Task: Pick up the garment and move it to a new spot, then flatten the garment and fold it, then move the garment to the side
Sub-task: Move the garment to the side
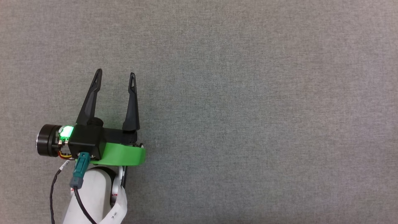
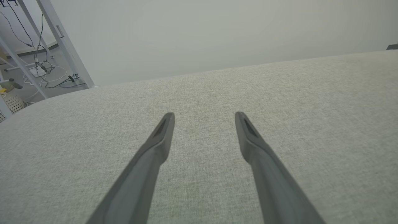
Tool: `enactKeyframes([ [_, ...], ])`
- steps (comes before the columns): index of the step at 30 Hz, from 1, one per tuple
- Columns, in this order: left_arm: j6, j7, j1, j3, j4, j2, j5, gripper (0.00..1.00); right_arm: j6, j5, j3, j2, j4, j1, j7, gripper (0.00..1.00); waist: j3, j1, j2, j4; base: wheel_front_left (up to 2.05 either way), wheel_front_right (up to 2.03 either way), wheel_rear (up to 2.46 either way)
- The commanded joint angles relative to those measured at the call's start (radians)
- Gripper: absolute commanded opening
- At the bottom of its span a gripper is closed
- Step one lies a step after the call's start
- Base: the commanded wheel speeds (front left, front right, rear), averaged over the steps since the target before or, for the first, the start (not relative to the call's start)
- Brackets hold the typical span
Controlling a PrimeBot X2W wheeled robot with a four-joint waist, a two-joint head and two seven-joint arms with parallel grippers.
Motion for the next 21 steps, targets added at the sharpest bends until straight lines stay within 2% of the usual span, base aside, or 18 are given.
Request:
enactKeyframes([
  [1,0.006,-0.006,-0.019,-0.002,-0.002,0.003,0.007,1.00,-0.001,-0.015,0.004,0.007,0.017,-0.020,-0.015,0.41,-0.009,-0.0001,-0.0001,-0.003,0.00,0.00,0.00],
  [2,0.008,-0.006,-0.017,-0.002,0.000,0.003,0.007,1.00,-0.001,-0.017,0.008,0.014,0.028,-0.022,-0.018,0.93,-0.016,-0.0001,-0.0001,-0.004,0.00,0.00,0.00],
  [3,0.009,-0.006,-0.014,-0.002,0.004,0.003,0.005,1.00,-0.001,-0.018,0.010,0.022,0.043,-0.025,-0.020,1.00,-0.024,-0.0001,-0.0001,-0.006,0.00,0.00,0.00],
  [10,0.015,-0.006,0.016,-0.002,0.022,0.004,-0.002,1.00,-0.001,-0.058,0.045,0.037,0.090,-0.022,-0.112,1.00,-0.109,-0.0001,-0.0001,-0.008,0.00,0.00,0.00],
  [17,0.013,-0.006,0.071,-0.012,0.052,-0.004,-0.009,1.00,-0.001,-0.064,0.032,0.061,0.074,-0.004,-0.375,1.00,-0.209,-0.0001,-0.0001,0.003,0.00,0.00,0.00],
  [21,0.015,-0.006,0.100,-0.010,0.061,-0.007,-0.014,1.00,-0.001,-0.098,-0.007,0.107,0.054,-0.013,-0.509,1.00,-0.251,-0.0001,-0.0001,0.012,0.00,0.00,0.00],
])
